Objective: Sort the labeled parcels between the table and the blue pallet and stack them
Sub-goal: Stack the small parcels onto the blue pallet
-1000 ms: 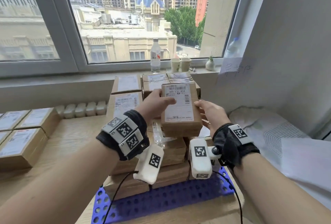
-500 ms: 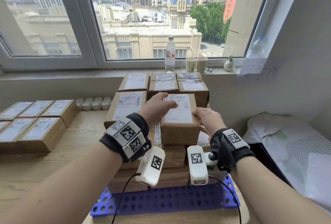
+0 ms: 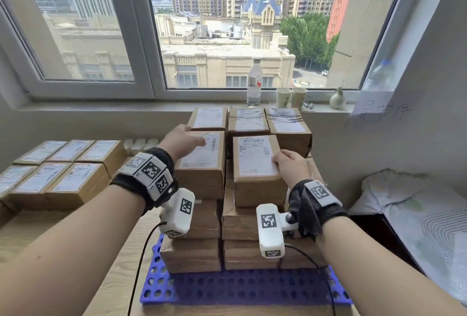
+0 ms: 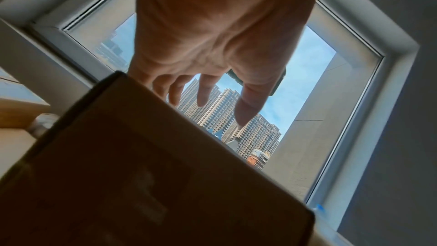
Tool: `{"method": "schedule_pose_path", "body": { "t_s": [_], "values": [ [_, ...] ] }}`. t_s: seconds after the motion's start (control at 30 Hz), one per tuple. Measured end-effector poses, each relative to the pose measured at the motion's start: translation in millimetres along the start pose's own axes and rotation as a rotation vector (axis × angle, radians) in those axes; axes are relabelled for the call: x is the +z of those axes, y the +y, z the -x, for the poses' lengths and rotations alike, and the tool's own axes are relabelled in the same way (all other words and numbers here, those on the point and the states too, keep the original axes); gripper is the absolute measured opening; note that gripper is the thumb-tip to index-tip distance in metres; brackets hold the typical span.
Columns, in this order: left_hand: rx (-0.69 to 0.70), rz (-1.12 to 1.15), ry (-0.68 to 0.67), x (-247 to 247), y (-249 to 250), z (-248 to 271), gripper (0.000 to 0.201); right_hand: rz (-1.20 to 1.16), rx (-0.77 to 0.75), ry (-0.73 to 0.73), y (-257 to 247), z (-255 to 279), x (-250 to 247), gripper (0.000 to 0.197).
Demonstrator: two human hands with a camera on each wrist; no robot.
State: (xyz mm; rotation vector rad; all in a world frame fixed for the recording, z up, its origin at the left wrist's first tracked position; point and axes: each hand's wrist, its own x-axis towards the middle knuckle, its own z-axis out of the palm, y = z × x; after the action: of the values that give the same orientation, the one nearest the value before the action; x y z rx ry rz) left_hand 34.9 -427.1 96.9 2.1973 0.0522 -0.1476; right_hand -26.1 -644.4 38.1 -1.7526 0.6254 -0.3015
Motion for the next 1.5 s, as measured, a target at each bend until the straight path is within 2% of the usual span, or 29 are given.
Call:
{"method": "schedule_pose_path", "body": {
  "t_s": [0.33, 0.63, 1.13, 1.3, 1.37, 1.5],
  "values": [
    [-0.041, 0.039, -0.103, -1, -17, -11, 0.08, -0.035, 0.006, 0.054, -1, -7, 28, 0.04],
    [-0.019, 0.074, -0.116, -2, -21, -16, 0.079, -0.011, -0.001, 0.103, -5, -11, 28, 0.039],
    [-0.028, 0.116, -0.172, -7, -25, -12, 0.078, -0.012, 0.028, 0.103, -12, -4, 27, 0.033],
    [-0.016, 0.137, -0.151, -9, -22, -10, 0.075, -0.04, 0.029, 0.104, -17, 0, 23, 0.033],
    [0.005, 0.129, -0.118, -11, -20, -9, 0.072, -0.045, 0.02, 0.104, -22, 0, 18, 0.029],
    [0.052, 0.118, -0.098, -17, -13, -4, 0.066, -0.096, -0.018, 0.081, -41, 2, 11, 0.008]
  ]
}}
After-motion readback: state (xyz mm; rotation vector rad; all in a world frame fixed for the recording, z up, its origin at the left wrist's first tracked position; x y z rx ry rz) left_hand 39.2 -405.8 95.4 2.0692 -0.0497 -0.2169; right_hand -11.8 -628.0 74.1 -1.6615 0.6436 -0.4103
